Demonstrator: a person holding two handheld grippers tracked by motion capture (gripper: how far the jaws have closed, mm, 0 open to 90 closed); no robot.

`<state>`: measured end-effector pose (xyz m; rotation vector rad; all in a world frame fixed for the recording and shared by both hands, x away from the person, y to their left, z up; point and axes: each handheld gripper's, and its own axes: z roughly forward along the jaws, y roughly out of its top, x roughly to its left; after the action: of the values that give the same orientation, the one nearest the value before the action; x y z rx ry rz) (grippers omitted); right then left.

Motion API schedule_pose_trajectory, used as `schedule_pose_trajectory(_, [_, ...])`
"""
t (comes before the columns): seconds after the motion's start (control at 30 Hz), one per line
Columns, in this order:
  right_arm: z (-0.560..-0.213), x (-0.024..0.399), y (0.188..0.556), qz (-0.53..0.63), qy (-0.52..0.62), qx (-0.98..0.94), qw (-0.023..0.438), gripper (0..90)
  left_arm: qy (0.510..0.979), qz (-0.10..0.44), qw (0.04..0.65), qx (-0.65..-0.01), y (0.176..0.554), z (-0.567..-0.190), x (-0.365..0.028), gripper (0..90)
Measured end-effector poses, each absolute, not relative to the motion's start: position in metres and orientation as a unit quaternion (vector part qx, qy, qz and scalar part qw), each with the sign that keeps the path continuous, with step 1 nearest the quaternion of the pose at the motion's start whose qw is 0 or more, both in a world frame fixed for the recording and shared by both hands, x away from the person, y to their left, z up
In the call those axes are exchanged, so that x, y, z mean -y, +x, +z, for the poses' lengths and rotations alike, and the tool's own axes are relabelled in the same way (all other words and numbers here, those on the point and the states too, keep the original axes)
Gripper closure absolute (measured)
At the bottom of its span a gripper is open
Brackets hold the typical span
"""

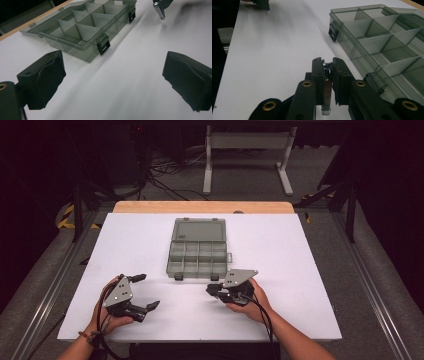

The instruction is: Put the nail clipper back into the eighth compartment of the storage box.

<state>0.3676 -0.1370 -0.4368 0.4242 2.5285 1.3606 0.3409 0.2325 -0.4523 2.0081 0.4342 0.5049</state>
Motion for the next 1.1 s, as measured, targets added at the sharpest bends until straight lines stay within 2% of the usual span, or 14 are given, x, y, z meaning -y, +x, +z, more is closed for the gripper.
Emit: schedule_pose_trajectory(1.1, [-0.419,0.158,0.371,0.493,0.169,-0.841,0.145,81.0,0.829,0.204,0.490,-0.177,0.341,-0.453,-0.230,5.1])
